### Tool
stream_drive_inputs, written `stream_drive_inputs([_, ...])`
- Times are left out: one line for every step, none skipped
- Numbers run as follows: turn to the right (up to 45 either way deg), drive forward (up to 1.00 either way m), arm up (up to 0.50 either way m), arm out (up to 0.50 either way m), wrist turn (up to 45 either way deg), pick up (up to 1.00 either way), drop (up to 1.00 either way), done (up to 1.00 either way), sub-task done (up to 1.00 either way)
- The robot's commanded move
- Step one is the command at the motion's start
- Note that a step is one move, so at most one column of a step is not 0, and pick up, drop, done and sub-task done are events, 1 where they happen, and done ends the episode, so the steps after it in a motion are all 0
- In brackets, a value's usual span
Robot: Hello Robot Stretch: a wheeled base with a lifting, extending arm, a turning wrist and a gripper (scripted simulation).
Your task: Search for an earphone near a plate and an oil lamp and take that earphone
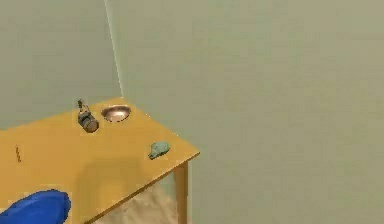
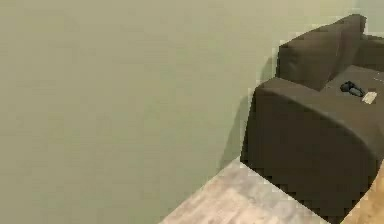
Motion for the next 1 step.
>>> stream_drive_inputs([-42.0,0.00,0.00,0.00,0.0,0.00,0.00,0.00,0.00])
